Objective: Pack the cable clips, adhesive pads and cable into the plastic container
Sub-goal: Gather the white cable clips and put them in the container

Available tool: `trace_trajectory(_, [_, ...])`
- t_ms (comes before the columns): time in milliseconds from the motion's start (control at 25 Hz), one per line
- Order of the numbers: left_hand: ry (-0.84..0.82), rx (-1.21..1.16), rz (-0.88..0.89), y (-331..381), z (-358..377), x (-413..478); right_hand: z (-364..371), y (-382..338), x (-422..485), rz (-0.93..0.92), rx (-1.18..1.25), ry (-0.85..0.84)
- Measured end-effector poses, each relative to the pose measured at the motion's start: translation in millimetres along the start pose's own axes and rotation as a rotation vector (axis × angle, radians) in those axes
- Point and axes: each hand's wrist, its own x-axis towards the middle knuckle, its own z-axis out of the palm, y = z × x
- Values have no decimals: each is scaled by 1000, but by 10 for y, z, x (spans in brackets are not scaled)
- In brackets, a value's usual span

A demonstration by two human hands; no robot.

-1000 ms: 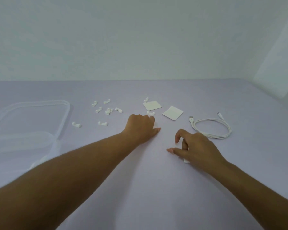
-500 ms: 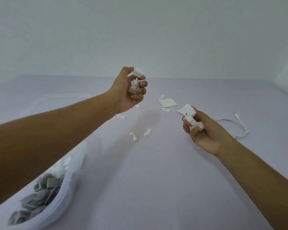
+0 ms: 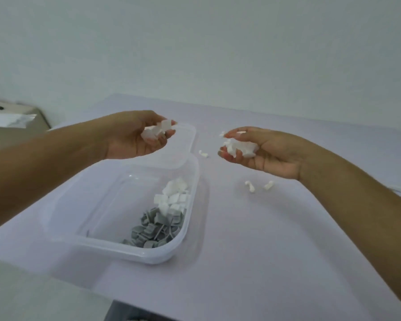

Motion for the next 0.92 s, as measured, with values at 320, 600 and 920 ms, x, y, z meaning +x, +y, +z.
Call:
trace_trajectory(320, [244,-3,-89,-627,-383,27,897,261,566,-268,-1307,-147])
trace_trajectory(600, [228,-54,-125,-800,-246,25,921,413,687,-387,-1957,-257])
trace_trajectory(920, [253,13,-75,-852,-194,-35,760,253,630,-463,-1534,-173])
